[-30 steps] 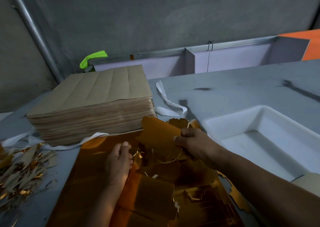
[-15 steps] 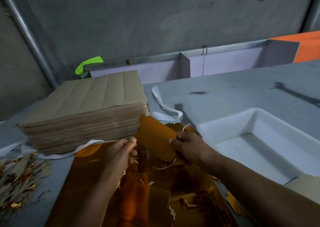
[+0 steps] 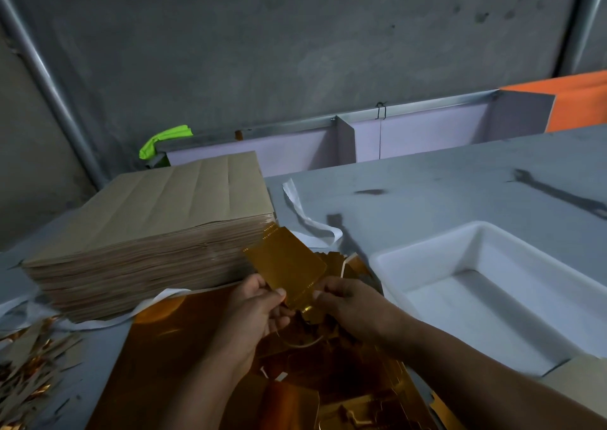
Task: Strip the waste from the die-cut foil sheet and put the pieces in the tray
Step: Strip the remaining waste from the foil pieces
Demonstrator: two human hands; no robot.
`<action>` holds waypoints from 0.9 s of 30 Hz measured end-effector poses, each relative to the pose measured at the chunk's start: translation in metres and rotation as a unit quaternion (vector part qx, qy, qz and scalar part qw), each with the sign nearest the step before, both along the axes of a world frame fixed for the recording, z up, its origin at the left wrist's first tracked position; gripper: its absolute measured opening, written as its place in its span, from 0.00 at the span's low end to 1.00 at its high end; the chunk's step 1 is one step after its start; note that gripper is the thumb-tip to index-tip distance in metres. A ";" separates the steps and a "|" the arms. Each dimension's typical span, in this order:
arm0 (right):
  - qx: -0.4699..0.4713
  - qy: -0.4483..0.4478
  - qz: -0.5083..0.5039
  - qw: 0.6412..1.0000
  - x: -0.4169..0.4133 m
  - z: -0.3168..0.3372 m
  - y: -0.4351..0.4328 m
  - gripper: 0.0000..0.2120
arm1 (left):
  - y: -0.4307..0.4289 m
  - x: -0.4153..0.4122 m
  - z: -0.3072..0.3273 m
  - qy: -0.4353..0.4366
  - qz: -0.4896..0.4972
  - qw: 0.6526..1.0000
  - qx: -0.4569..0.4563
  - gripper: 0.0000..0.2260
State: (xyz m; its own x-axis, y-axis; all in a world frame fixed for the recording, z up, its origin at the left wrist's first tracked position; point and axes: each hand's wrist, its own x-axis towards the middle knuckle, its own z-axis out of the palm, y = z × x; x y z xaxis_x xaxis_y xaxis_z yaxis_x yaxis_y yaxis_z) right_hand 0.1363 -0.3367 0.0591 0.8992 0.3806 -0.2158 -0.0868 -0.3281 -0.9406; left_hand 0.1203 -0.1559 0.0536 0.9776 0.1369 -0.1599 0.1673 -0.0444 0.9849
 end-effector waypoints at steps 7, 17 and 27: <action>-0.176 0.029 0.147 0.973 -0.002 -0.004 -0.001 0.14 | 0.001 0.014 0.002 -0.013 0.073 0.993 0.090 0.05; -0.223 0.025 0.210 0.952 0.000 -0.005 -0.002 0.16 | -0.010 0.029 -0.009 -0.005 0.038 0.978 0.206 0.04; -0.226 0.023 0.224 0.948 -0.005 0.001 -0.002 0.14 | -0.026 0.033 -0.020 0.031 -0.012 0.957 0.289 0.17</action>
